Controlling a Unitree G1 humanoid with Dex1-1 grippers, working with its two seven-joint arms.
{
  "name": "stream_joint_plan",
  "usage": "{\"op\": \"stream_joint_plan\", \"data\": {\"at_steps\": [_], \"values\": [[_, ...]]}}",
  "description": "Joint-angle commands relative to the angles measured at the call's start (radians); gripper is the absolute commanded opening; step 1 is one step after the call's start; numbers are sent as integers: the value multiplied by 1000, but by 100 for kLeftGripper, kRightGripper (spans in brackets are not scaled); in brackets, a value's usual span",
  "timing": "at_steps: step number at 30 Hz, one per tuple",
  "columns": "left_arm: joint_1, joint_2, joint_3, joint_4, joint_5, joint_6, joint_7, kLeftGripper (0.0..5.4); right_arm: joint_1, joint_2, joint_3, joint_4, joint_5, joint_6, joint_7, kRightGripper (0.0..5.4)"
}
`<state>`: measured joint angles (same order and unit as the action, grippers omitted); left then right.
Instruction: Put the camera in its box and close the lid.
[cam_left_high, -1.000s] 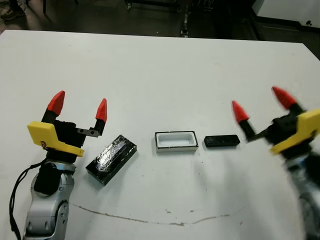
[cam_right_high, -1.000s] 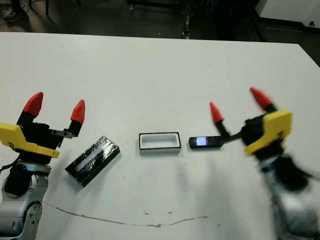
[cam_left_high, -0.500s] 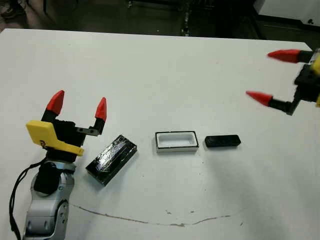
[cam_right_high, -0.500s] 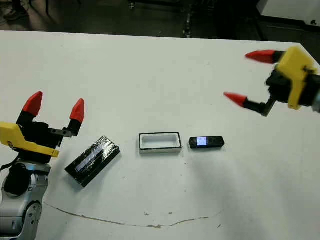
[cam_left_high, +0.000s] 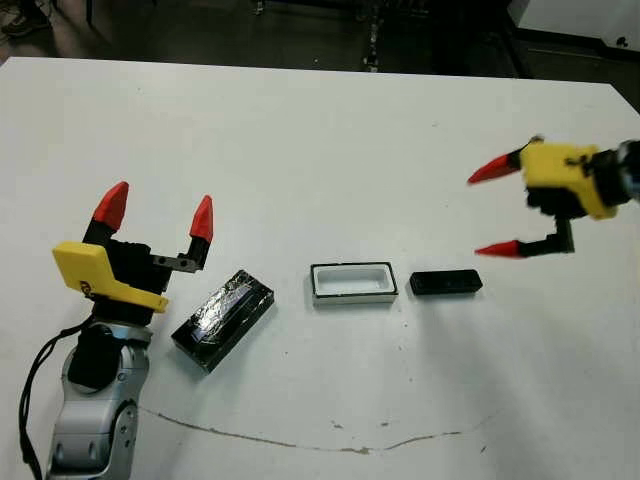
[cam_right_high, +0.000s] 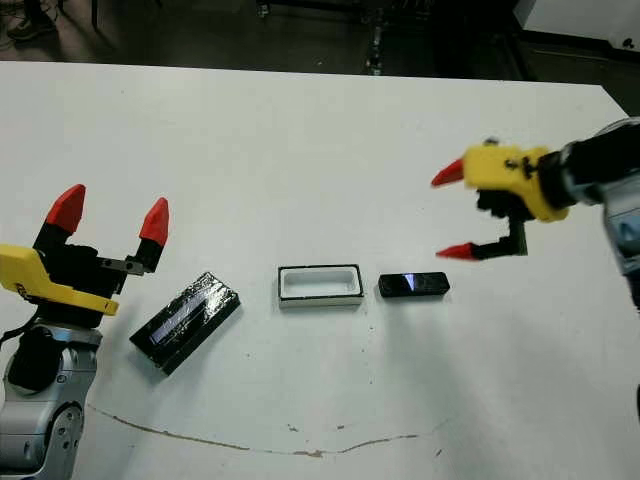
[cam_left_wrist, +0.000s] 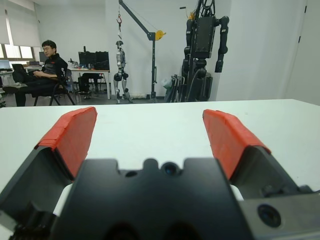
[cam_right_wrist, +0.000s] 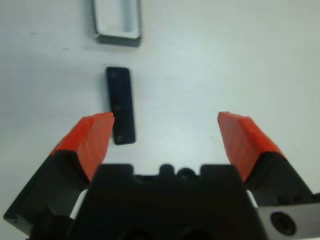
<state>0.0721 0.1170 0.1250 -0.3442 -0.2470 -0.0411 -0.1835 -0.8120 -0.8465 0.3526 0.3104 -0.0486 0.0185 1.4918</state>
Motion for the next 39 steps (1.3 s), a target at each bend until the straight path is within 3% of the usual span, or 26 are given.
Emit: {"op": "stream_joint_plan", "data": {"at_steps": [1, 9, 20, 28, 33, 39], "values": [[8, -3, 0, 0, 8, 11, 12, 538, -22, 14, 44, 26, -47, -7, 32, 540], [12, -8, -5, 0, 18, 3, 21, 538, -18, 71, 107, 111, -112, -144, 51, 540], [13, -6, -7, 0, 31, 1, 29, 538, -14, 144, 117, 267, -132, -243, 49, 540], [10, -5, -8, 3, 20, 4, 21, 538, -5, 167, 105, 310, -131, -226, 39, 540], [8, -3, -13, -5, 38, 12, 32, 540, -1, 173, 105, 311, -138, -228, 26, 479], [5, -1, -12, -16, 25, 27, 29, 540, 17, 167, 99, 257, -143, -140, 12, 410]]}}
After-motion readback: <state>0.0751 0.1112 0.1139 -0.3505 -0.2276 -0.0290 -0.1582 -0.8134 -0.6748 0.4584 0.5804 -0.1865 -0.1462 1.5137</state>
